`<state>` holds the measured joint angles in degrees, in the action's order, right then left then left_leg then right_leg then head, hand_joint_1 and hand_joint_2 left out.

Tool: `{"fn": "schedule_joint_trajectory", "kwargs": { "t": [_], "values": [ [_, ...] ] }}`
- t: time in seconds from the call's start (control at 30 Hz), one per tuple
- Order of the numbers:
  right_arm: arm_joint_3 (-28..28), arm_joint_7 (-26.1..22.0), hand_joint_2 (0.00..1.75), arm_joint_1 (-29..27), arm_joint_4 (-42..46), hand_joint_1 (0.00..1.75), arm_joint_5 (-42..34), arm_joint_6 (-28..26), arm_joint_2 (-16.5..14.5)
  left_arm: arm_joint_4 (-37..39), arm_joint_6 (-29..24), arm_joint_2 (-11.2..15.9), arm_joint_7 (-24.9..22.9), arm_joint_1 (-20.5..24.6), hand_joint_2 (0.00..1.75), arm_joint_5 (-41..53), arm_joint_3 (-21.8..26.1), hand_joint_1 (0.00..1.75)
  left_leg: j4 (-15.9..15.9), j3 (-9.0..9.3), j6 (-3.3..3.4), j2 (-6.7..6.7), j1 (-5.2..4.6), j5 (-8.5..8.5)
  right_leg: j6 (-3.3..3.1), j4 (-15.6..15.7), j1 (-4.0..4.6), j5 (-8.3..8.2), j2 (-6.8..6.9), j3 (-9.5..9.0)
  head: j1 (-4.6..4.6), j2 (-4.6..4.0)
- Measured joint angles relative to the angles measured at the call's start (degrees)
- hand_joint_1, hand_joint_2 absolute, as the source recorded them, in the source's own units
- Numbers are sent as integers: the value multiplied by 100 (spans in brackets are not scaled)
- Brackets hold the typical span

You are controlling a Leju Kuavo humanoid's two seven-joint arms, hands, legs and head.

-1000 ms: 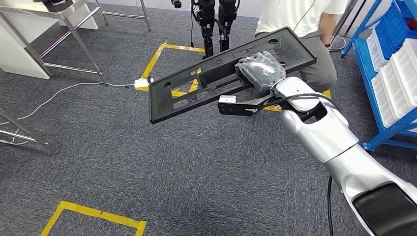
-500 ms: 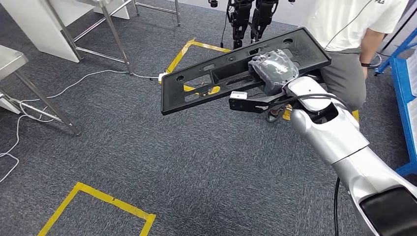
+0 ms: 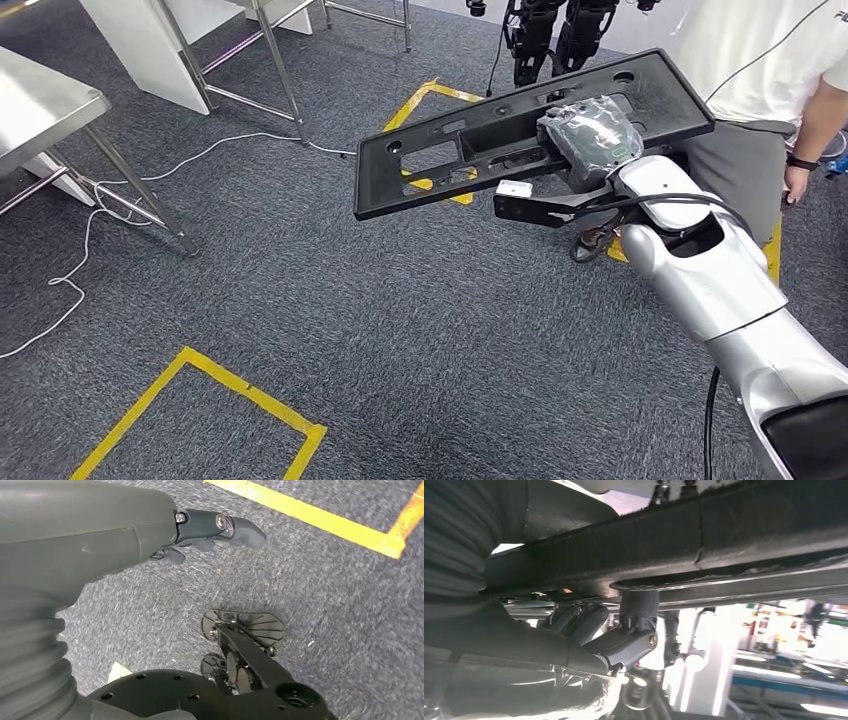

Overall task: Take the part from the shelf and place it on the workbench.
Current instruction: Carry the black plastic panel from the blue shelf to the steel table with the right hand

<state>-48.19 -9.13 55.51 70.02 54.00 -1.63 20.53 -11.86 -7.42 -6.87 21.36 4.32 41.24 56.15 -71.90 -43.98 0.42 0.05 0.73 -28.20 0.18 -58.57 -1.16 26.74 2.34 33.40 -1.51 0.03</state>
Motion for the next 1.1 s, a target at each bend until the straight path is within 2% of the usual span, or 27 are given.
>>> {"fn": "schedule_joint_trajectory", "kwargs": {
  "t": [0.03, 0.1, 0.13, 0.17, 0.23, 0.3, 0.37, 0.4, 0.43, 0.47, 0.5, 0.57, 0.6, 0.63, 0.67, 0.73, 0.8, 0.87, 0.93, 0.97, 1.0, 1.03, 1.1],
  "values": [
    [10, -1, 175, -10, 25, 175, 0, 1, 16, -1, 4, 2, 10, 1, 175, 7, 0, 0, 396, 202, 30, 70, -10, 199, -3, 0, 8, 11, 40, -14, -1, 0],
    [45, -1, 175, -25, 86, 175, -1, 2, 71, -1, 22, 10, 50, 16, 175, 18, -1, 0, 1081, 560, 99, 269, -76, 425, 21, 1, 46, 44, 119, -36, 4, -1],
    [64, -1, 175, -40, 122, 175, 0, 1, 111, -1, 34, 12, 74, 26, 175, 24, -2, 0, 1250, 646, 129, 325, -107, 451, 45, 2, 65, 61, 164, -44, 5, -1],
    [78, -1, 175, -63, 161, 175, 0, 1, 151, -1, 44, 14, 94, 35, 175, 29, -3, 0, 1289, 658, 149, 314, -135, 428, 72, 8, 78, 77, 214, -52, 11, -1],
    [97, -1, 175, -116, 231, 175, 1, 1, 217, -1, 55, 13, 120, 36, 175, 45, -5, 0, 1331, 679, 201, 188, -128, 448, 123, 1, 86, 112, 272, -66, 15, -1],
    [128, -1, 175, -152, 290, 175, 1, 1, 279, -1, 57, 8, 136, 42, 175, 64, -6, 0, 1392, 730, 270, 83, -103, 484, 139, -261, 82, 250, 96, 46, 19, -1],
    [153, 0, 175, -187, 324, 175, 0, 2, 352, -1, 57, 6, 144, 63, 175, 75, -7, 0, 1413, 751, 312, -28, -90, 495, 106, -944, 58, 532, -136, 388, 25, -1],
    [157, 1, 175, -211, 330, 175, 0, 3, 385, -1, 57, 7, 145, 70, 175, 77, -7, 0, 1413, 752, 319, -92, -90, 492, 101, -1315, 50, 656, -179, 591, 32, -1],
    [159, 1, 175, -239, 331, 175, 1, 3, 408, -1, 57, 8, 147, 72, 175, 78, -7, 0, 1411, 754, 321, -162, -90, 490, 118, -1569, 43, 719, -195, 744, 34, -1],
    [161, 2, 175, -265, 333, 175, 2, 3, 423, -1, 57, 7, 147, 70, 175, 78, -7, 0, 1408, 756, 321, -235, -88, 489, 161, -1611, 34, 683, -203, 798, 40, -1],
    [163, 2, 175, -282, 338, 175, 3, 3, 432, -1, 57, 5, 146, 68, 175, 79, -7, 0, 1403, 761, 315, -305, -84, 487, 221, -1418, 19, 553, -213, 736, 44, -1],
    [177, 2, 175, -293, 355, 175, 2, 3, 446, -1, 61, 2, 145, 67, 175, 79, -7, 0, 1376, 759, 277, -439, -78, 469, 346, -634, -35, 191, -336, 396, 53, -1],
    [182, 1, 175, -292, 366, 175, 2, 3, 451, -1, 62, 3, 145, 67, 175, 79, -7, 0, 1353, 746, 249, -496, -82, 458, 362, -313, -55, 67, -399, 247, 58, -1],
    [186, 1, 175, -295, 374, 175, 1, 3, 456, -1, 63, 5, 145, 65, 175, 79, -7, 0, 1337, 725, 218, -548, -88, 457, 346, -125, -60, 1, -443, 153, 60, -1],
    [187, 1, 175, -301, 380, 175, 3, 3, 458, -1, 63, 7, 146, 57, 175, 79, -7, 0, 1330, 704, 192, -590, -92, 461, 305, -77, -48, -6, -449, 123, 62, -1],
    [190, 1, 175, -311, 397, 175, 4, 3, 451, -1, 61, 17, 146, 33, 175, 79, -7, 0, 1323, 673, 151, -634, -82, 465, 216, -67, -37, -22, -358, 108, 56, -1],
    [201, 2, 175, -305, 413, 175, 4, 3, 440, -1, 59, 26, 147, 23, 175, 80, -7, 0, 1124, 585, 98, -444, -81, 331, 130, -50, -52, -22, -278, 82, 32, -1],
    [214, 4, 175, -300, 421, 175, 4, 4, 442, -1, 62, 25, 143, 28, 175, 92, -8, 0, 501, 294, 41, -148, -70, 13, 53, -43, -34, -8, -195, 55, 5, -1],
    [216, 7, 175, -312, 426, 175, 4, 5, 459, 1, 70, 19, 124, 30, 175, 118, -10, 0, -189, -62, 19, -31, -49, -238, 17, -44, 1, 10, -103, 42, 0, -1],
    [216, 8, 175, -325, 433, 175, 4, 6, 471, 2, 74, 15, 112, 29, 175, 130, -10, 0, -292, -127, 29, -18, -49, -226, 6, -44, 16, 18, -57, 36, -1, -1],
    [218, 8, 175, -339, 448, 175, 4, 7, 484, 3, 75, 11, 103, 28, 175, 136, -10, 0, -180, -79, 54, -11, -54, -119, -5, -44, 31, 27, -11, 25, -2, -1],
    [222, 8, 175, -348, 467, 175, 3, 7, 497, 3, 74, 10, 99, 28, 175, 141, -10, 0, 137, 84, 97, 15, -69, 59, -15, -43, 46, 36, 33, 9, -2, -1],
    [245, 9, 175, -351, 508, 175, 2, 7, 526, 1, 72, 20, 96, 36, 175, 150, -10, 0, 906, 499, 231, 223, -148, 342, -25, -39, 87, 62, 118, -21, 3, -1]
  ]
}}
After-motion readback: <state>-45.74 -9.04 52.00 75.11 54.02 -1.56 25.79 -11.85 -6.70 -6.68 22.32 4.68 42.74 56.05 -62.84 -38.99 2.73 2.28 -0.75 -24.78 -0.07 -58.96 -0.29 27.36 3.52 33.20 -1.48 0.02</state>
